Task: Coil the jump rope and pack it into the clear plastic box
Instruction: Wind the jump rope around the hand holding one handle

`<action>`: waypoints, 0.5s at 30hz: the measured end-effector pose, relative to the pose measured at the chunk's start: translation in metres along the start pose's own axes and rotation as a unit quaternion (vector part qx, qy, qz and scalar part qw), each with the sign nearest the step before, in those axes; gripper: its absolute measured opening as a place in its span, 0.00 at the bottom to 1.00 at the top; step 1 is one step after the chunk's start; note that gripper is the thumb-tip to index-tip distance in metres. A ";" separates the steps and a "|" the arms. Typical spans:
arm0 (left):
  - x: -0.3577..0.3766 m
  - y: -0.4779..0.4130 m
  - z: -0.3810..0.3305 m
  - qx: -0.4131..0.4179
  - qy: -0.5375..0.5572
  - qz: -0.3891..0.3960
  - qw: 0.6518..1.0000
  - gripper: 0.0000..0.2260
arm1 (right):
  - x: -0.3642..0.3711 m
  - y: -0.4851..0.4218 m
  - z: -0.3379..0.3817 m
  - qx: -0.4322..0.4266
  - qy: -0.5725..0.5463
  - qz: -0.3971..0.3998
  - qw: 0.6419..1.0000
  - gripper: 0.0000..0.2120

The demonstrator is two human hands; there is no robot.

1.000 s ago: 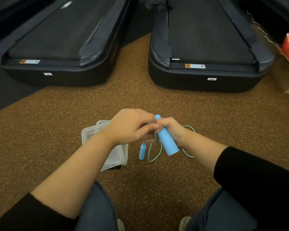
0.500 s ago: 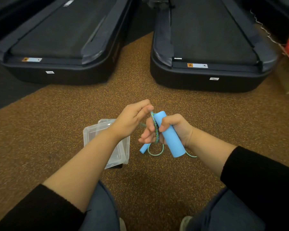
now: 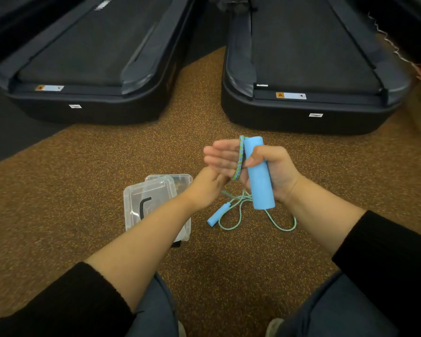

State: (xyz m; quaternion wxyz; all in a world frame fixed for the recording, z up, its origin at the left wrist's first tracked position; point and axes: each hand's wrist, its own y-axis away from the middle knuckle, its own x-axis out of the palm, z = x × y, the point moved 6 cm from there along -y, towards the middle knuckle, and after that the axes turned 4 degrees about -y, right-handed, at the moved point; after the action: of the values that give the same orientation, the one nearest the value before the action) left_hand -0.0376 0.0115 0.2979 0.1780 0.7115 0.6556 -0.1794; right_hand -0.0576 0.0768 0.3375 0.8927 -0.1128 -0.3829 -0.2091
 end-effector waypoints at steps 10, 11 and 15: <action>0.024 0.008 -0.007 0.016 -0.235 0.174 0.956 0.12 | -0.050 0.006 0.009 0.030 0.037 -0.139 0.989 0.34; 0.024 0.007 -0.008 0.022 -0.252 0.176 0.951 0.13 | -0.052 0.007 0.006 0.041 0.041 -0.142 0.988 0.34; 0.017 0.008 -0.010 0.052 -0.340 0.176 0.922 0.14 | -0.058 0.008 -0.008 0.081 0.064 -0.148 0.984 0.34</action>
State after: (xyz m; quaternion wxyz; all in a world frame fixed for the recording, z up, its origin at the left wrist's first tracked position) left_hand -0.0285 0.0310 0.2986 0.3815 0.7198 0.4097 -0.4105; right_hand -0.0845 0.0975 0.2889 0.8810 0.0314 -0.3527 -0.3138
